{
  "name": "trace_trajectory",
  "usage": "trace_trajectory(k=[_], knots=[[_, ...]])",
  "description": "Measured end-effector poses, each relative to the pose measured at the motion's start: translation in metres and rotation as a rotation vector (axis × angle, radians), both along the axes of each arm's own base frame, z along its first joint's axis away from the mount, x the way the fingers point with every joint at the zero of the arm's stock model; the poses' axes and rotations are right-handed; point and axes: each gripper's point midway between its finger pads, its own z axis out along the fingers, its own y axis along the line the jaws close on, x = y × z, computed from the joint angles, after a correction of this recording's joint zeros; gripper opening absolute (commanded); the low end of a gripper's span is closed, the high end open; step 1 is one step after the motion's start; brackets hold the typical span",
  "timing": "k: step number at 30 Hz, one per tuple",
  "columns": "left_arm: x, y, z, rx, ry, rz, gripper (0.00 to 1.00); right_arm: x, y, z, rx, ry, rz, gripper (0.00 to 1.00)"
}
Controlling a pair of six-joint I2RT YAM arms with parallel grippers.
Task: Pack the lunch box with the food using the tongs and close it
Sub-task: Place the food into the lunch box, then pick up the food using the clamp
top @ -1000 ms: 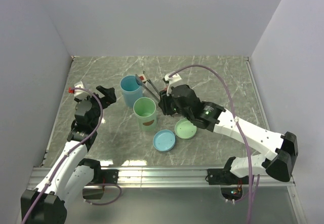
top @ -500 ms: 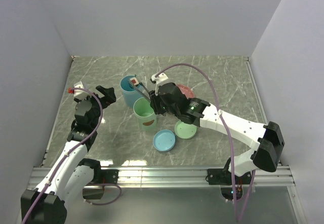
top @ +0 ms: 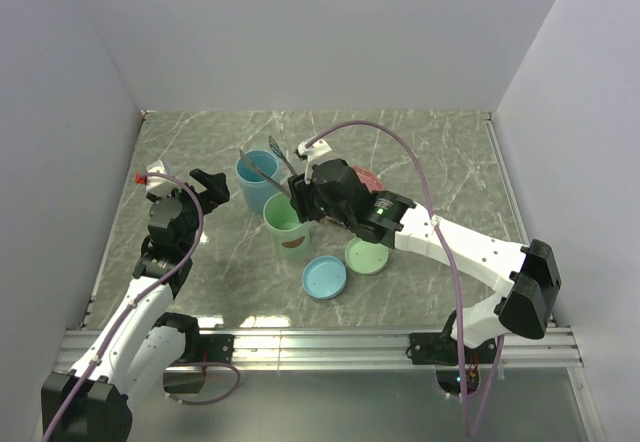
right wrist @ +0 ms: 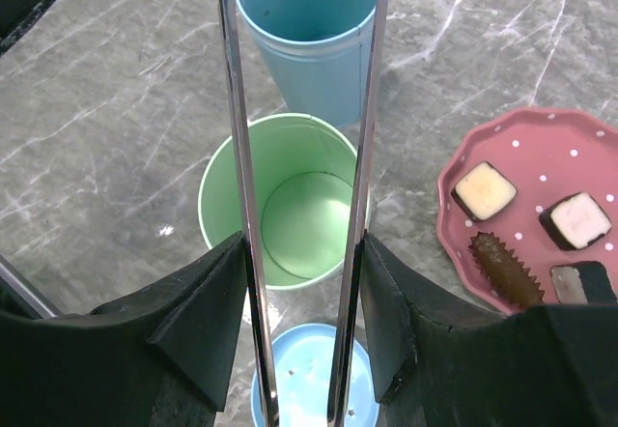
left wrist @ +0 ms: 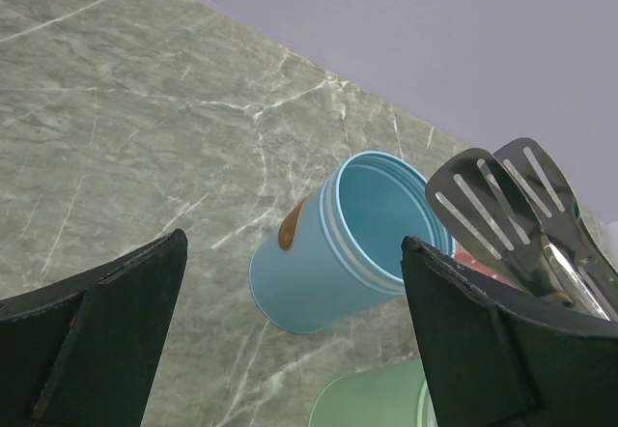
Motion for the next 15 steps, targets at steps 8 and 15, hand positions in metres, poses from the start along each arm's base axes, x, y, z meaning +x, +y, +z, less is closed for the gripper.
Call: trace_trajectory(k=[8,15], knots=[[0.000,0.000,0.000,0.000,0.000,0.000,1.00,0.002,-0.012,0.005,0.003,-0.025,-0.047,0.55],[0.000,0.000,0.000,0.000,0.000,0.000,0.99,-0.009,-0.059,0.014,0.032,-0.055,-0.166,0.55]])
